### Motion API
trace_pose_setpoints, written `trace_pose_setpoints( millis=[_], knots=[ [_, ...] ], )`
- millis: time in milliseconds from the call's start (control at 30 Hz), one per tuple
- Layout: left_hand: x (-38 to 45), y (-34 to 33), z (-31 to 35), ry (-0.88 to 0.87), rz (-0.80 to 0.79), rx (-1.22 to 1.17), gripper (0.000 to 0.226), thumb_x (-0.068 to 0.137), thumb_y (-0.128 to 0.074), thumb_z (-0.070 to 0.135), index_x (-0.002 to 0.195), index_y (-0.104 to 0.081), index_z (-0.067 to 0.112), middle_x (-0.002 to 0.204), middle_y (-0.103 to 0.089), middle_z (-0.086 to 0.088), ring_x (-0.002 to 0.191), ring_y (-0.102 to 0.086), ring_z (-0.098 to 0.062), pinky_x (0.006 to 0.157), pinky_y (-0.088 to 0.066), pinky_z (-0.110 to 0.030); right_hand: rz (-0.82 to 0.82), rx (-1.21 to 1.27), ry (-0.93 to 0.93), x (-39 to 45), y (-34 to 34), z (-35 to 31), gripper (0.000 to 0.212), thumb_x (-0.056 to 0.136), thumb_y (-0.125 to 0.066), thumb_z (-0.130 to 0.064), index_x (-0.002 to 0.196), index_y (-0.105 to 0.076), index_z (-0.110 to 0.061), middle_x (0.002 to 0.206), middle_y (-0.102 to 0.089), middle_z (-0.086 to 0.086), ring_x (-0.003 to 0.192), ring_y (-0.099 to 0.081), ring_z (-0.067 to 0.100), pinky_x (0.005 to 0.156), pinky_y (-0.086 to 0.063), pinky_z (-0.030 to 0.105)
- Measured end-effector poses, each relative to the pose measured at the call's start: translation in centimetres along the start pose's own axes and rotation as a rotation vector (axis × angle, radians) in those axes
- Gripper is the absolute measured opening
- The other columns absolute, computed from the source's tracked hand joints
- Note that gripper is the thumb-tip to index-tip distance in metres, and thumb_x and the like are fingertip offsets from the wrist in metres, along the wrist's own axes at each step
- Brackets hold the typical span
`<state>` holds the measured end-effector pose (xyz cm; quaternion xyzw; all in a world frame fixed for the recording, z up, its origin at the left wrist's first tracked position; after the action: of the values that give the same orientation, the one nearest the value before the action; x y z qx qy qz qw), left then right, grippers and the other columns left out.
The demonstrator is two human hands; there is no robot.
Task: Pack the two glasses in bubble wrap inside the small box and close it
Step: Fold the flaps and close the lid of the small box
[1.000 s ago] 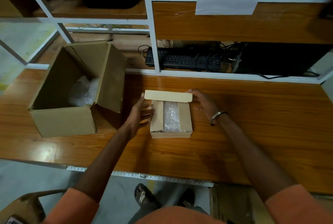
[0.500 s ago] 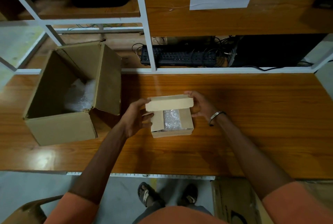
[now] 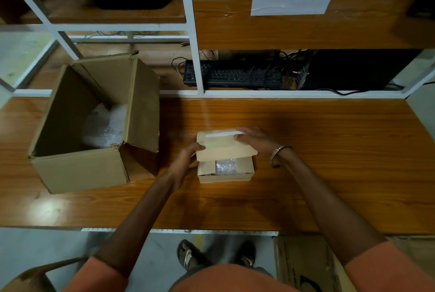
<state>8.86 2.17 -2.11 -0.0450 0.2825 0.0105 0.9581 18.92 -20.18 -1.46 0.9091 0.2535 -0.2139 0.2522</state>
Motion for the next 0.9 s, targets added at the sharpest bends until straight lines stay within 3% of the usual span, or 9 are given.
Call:
trace_pose_setpoints(
  millis=[67, 100, 167, 267, 333, 533, 700, 800, 900],
  knots=[
    [0.0, 0.1, 0.3, -0.038, -0.051, -0.061, 0.044, 0.104, -0.043, 0.058, 0.139, -0.059, 0.037, 0.144, -0.062, -0.002, 0.136, -0.055, -0.026, 0.113, -0.044, -0.059, -0.01, -0.17, 0.041, 0.3, 0.6, -1.9, 0.042, 0.102, -0.051, -0.051, 0.14, -0.058, -0.035, 0.171, -0.008, -0.004, 0.156, -0.006, 0.027, 0.123, -0.009, 0.056],
    [0.0, 0.2, 0.3, -0.062, -0.087, -0.088, 0.055, 0.101, -0.038, 0.071, 0.143, -0.057, 0.04, 0.152, -0.056, -0.001, 0.142, -0.05, -0.025, 0.114, -0.041, -0.061, -0.013, -0.212, 0.05, 0.4, 1.0, -2.9, 0.039, 0.102, -0.05, -0.052, 0.132, -0.064, -0.032, 0.169, -0.018, -0.001, 0.155, -0.011, 0.029, 0.123, -0.013, 0.058],
    [-0.3, -0.1, 0.2, -0.118, -0.112, -0.007, 0.078, 0.086, -0.037, 0.092, 0.146, -0.053, 0.045, 0.161, -0.046, 0.003, 0.148, -0.042, -0.021, 0.118, -0.036, -0.062, -0.012, -0.196, 0.039, 0.7, 1.8, -4.6, 0.053, 0.1, -0.048, -0.06, 0.129, -0.068, -0.021, 0.144, -0.054, 0.007, 0.133, -0.047, 0.033, 0.106, -0.041, 0.048],
    [-0.4, -1.8, 0.3, -0.196, -0.038, 0.414, 0.103, 0.067, -0.055, 0.099, 0.151, -0.045, 0.041, 0.162, -0.04, 0.001, 0.146, -0.043, -0.021, 0.114, -0.044, -0.055, 0.014, -0.024, -0.015, 0.9, 2.5, -6.0, 0.062, 0.094, -0.05, -0.07, 0.123, -0.072, -0.019, 0.104, -0.071, -0.003, 0.097, -0.065, 0.017, 0.074, -0.049, 0.029],
    [0.2, -3.5, 0.5, -0.253, 0.049, 0.784, 0.1, 0.077, -0.058, 0.091, 0.161, -0.028, 0.045, 0.175, -0.011, 0.001, 0.16, -0.013, -0.029, 0.123, -0.029, -0.062, 0.057, 0.022, -0.013, 1.4, 3.0, -6.4, 0.06, 0.092, -0.054, -0.07, 0.113, -0.074, -0.017, 0.095, -0.073, -0.002, 0.091, -0.068, 0.015, 0.067, -0.051, 0.028],
    [2.1, -8.3, -1.4, -0.3, -0.06, 1.366, 0.089, 0.084, -0.026, 0.096, 0.16, 0.002, 0.059, 0.17, 0.025, -0.01, 0.155, 0.029, -0.039, 0.121, 0.006, -0.074, 0.144, 0.028, 0.008, 2.2, 4.0, -6.7, 0.06, 0.088, -0.059, -0.073, 0.102, -0.076, -0.017, 0.09, -0.074, -0.004, 0.092, -0.068, 0.016, 0.088, -0.059, 0.04],
    [2.6, -6.9, -1.8, -0.362, 0.026, 1.474, 0.081, 0.094, -0.018, 0.088, 0.164, -0.01, 0.049, 0.175, 0.012, -0.01, 0.16, 0.014, -0.035, 0.124, -0.004, -0.068, 0.136, -0.178, 0.13, 2.1, 4.1, -8.1, 0.069, 0.08, -0.056, -0.084, 0.095, -0.082, -0.021, 0.094, -0.078, -0.002, 0.093, -0.07, 0.018, 0.089, -0.057, 0.038],
    [2.7, -6.8, -2.9, -0.423, 0.07, 1.517, 0.075, 0.099, -0.016, 0.082, 0.164, -0.004, 0.048, 0.175, 0.006, -0.008, 0.161, 0.011, -0.033, 0.127, -0.007, -0.066, -0.061, -0.338, 0.125, 1.1, 3.4, -7.7, 0.054, 0.085, -0.059, -0.075, 0.089, -0.08, -0.025, 0.089, -0.074, -0.005, 0.089, -0.066, 0.015, 0.077, -0.049, 0.031],
    [2.3, -6.5, -4.2, -0.452, 0.122, 1.521, 0.071, 0.102, -0.01, 0.077, 0.165, -0.004, 0.045, 0.174, -0.017, -0.011, 0.162, -0.009, -0.032, 0.129, -0.005, -0.061, -0.201, -0.474, 0.166, 1.0, 2.6, -6.3, 0.062, 0.076, -0.061, -0.081, 0.108, -0.079, -0.031, 0.103, -0.074, -0.015, 0.104, -0.066, 0.01, 0.083, -0.05, 0.031]
  ],
)
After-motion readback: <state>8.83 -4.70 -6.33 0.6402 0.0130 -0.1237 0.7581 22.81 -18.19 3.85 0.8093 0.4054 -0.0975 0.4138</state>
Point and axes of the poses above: each hand's wrist, its own x-axis towards the middle knuckle, its own y-axis out of the back of the hand, z = x × y, the point moved 6 cm from there along x, towards the middle knuckle
